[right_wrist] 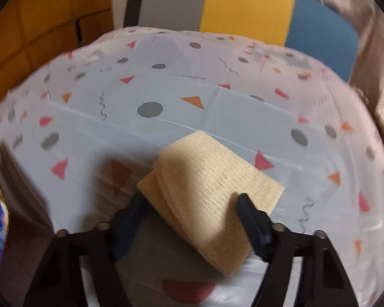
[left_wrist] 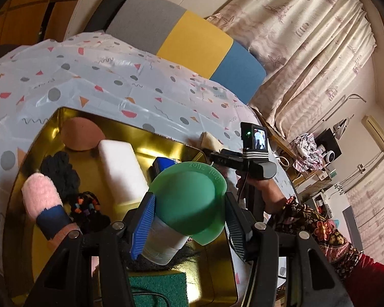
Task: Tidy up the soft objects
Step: 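Grasp the cream folded cloth with the right tool while the left tool holds the bottle over the tray, then lower the green-capped bottle into the gold tray and open the left tool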
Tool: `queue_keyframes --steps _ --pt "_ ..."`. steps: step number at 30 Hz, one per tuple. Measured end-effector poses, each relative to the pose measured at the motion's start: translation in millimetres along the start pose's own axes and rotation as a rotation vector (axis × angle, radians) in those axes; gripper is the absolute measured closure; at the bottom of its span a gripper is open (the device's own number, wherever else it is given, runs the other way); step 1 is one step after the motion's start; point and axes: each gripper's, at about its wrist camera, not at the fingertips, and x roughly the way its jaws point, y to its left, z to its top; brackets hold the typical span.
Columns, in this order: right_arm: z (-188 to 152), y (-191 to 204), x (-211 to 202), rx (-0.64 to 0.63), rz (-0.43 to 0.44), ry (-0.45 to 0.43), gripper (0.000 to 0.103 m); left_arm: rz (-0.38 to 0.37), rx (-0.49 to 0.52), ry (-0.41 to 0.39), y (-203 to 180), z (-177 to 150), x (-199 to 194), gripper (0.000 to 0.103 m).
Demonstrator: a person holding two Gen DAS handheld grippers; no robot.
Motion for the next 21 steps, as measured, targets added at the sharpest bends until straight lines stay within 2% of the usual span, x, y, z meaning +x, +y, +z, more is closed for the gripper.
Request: queue_keyframes --steps 3,5,7,8,14,21 --pt "-4 0 -6 -0.009 -0.018 -0.021 0.064 -0.011 -0.007 0.013 1 -3 3 0.049" --pt "-7 -2 -13 0.001 -0.020 -0.037 0.072 -0.016 -0.010 0.017 0 -4 4 0.049" --pt "-10 -4 -22 0.026 -0.012 -0.061 0.075 -0.018 -0.011 0.018 -1 -5 5 0.048" --pt "-11 -4 -27 0.043 -0.010 -0.077 0.082 -0.017 -0.013 0.019 -1 -6 5 0.048" --pt "-18 -6 -51 0.094 -0.013 -0.151 0.088 -0.015 -0.017 0.030 -5 -9 8 0.048" --pt "-43 -2 -91 0.170 0.050 -0.238 0.093 0.001 -0.021 0.039 -6 -16 12 0.048"
